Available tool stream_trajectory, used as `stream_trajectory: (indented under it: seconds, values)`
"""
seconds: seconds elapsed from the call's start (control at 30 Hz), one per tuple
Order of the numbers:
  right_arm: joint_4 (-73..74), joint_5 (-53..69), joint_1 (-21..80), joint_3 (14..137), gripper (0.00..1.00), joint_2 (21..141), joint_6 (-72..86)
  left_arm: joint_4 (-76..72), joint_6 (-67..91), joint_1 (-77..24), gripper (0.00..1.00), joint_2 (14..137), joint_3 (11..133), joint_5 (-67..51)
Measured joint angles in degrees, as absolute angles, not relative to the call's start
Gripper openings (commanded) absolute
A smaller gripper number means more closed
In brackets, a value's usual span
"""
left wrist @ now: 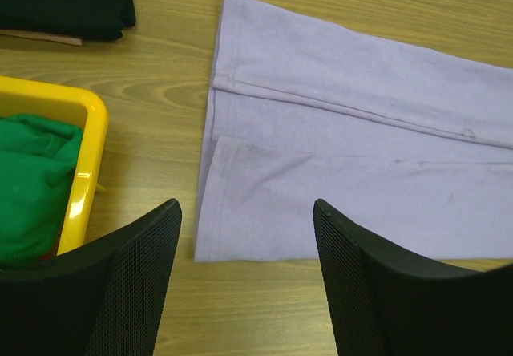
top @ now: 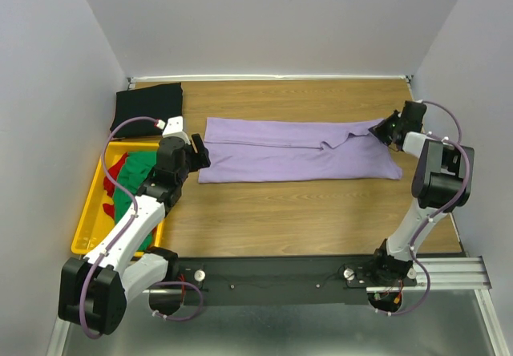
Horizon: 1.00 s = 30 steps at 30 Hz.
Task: Fold and stack the t-shirts
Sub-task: Fold the tshirt
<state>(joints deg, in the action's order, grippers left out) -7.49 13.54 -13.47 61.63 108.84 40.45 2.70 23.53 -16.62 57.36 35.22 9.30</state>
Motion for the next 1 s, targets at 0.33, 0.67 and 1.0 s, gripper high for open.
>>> stream_trajectory:
  seconds: [0.33,0.67,1.0]
  values:
    - [-2.94,11.94,-14.33,67.44,0.12,110.21,33.28,2.72,23.44,-16.62,0.74,57.45,35.22,9.3]
    - [1.76,10.74,-14.33,71.09,0.4,112.97,29.87,2.7,23.22,-16.62,0.74,59.66,35.35,9.13]
    - [1.98,11.62,-14.35,59.53,0.41,94.78,34.44,3.73,19.42,-16.73,0.68,82.48,54.92,5.5]
